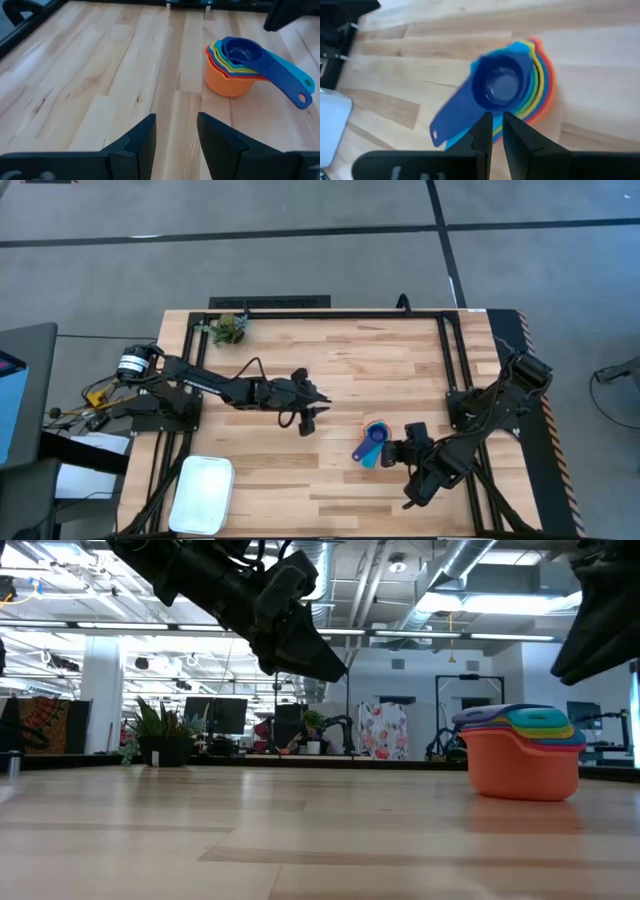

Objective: Nest measuring cups in basket
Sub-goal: Put the nested measuring cups into the white bin

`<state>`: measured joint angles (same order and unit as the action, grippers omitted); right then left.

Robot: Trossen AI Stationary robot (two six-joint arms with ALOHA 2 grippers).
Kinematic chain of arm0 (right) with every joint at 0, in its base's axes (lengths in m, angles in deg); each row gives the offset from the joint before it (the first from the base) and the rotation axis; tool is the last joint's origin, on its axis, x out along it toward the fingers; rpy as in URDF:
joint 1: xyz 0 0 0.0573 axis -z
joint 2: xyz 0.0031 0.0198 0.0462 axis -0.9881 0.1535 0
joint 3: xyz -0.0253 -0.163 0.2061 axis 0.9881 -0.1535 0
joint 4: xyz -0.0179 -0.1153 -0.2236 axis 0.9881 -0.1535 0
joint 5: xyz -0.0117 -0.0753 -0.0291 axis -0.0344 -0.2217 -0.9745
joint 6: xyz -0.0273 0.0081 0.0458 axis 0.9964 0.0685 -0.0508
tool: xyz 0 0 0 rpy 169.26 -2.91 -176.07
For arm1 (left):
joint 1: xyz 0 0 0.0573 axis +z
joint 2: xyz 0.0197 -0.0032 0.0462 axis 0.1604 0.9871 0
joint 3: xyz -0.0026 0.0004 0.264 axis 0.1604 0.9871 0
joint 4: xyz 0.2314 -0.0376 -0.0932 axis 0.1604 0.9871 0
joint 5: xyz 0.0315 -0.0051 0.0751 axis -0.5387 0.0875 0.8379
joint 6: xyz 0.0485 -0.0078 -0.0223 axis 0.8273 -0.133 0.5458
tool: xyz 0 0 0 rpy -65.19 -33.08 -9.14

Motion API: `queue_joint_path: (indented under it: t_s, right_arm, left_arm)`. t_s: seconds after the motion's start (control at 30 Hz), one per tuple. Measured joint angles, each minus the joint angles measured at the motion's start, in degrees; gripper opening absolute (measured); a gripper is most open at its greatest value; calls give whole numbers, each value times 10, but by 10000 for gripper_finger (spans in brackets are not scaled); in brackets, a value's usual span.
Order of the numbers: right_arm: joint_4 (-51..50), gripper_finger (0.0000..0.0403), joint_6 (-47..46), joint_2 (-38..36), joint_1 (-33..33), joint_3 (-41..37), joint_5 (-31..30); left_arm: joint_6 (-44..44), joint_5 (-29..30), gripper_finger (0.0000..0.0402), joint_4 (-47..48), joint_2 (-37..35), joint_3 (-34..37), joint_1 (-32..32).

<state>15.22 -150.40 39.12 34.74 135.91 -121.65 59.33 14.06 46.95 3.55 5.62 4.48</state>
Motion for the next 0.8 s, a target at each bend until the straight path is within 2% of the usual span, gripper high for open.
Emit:
queue_joint_path:
  t_s: [0.07, 0.2, 0.27, 0.43, 0.6, 0.73, 0.8]
  right_arm:
    - [-16, 66, 0, -6, -4, 0, 10]
    - [-64, 66, 0, -27, -11, 0, 36]
    - [-98, 66, 5, -42, -16, 1, 57]
    - [-158, 65, 14, -39, -18, 0, 166]
    - [-91, 65, 39, -21, -18, -14, 176]
    - [-3, 65, 76, -10, -8, -36, 177]
    - [11, 65, 86, -1, -2, -39, 177]
  left_arm:
    - [-5, -19, 132, 4, 0, 0, 0]
    - [-24, -97, 132, -4, 19, -1, -14]
    - [-31, -104, 132, -13, 39, 1, -27]
    - [-54, -104, 132, -96, 94, 0, -46]
    - [-75, -105, 132, -121, 148, -42, -51]
    - [-74, -136, 132, -122, 202, -103, -60]
    - [-73, -152, 132, -109, 220, -131, -64]
